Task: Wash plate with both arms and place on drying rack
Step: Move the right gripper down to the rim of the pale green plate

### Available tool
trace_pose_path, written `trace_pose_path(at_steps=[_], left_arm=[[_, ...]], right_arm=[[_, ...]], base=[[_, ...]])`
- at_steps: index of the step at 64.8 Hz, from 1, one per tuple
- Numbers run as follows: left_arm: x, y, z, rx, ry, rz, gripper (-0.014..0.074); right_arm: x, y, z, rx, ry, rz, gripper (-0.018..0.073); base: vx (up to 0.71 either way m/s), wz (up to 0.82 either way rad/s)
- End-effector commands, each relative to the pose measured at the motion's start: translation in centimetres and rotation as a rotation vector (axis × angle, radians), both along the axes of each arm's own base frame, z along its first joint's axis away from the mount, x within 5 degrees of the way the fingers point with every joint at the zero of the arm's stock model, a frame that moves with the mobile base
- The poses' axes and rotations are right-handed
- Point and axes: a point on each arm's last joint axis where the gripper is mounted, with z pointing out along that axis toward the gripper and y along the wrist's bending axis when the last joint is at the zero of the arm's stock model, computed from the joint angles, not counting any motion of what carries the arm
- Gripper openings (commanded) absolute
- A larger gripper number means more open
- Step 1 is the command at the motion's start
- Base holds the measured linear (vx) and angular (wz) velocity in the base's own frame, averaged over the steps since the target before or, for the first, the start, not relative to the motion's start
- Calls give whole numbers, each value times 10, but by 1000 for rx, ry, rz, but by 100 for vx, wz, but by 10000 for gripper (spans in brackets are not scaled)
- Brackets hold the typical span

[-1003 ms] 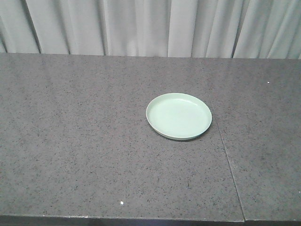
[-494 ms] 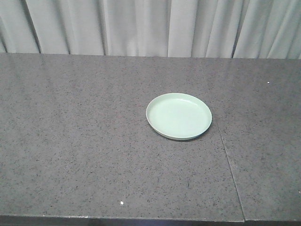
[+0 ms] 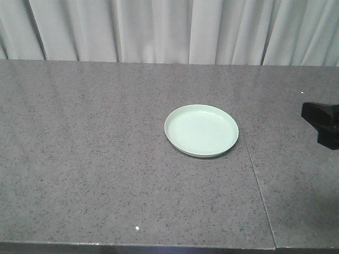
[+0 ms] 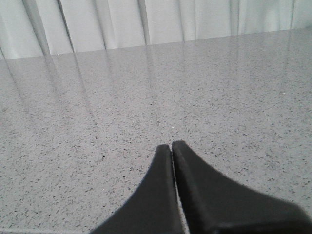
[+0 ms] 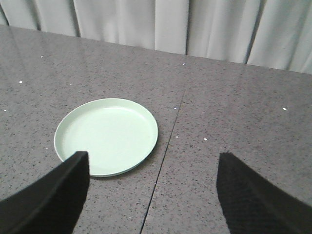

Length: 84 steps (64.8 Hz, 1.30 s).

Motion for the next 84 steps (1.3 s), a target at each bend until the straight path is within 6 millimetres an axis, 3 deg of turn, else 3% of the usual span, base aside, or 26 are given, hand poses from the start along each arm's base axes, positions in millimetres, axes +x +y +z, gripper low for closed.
trace_pose_path(at_steps=[1, 11, 22, 35, 48, 68, 84], left_arm=[[-1, -2, 16, 7, -102, -20, -6], [-1, -2, 16, 7, -102, -20, -6], [-1, -2, 16, 7, -102, -20, -6], [-1, -2, 16, 7, -102, -20, -6], [-1, -2, 16, 7, -102, -20, -6], [-1, -2, 16, 7, -102, -20, -6], [-1, -2, 16, 7, -102, -20, -6]], right_arm=[[18, 5, 25, 22, -39, 44, 540], [56, 19, 41, 49, 66, 183, 540], [107, 33, 39, 82, 173, 276, 540], [171, 65, 10, 20, 281, 299, 540], [226, 66, -23, -48, 377, 182, 540], [278, 67, -70, -99, 496, 104, 540], [298, 65, -93, -135, 549, 65, 540]], base=[[0, 0], [0, 0], [0, 0], [0, 0], [0, 0], [0, 0], [0, 0]])
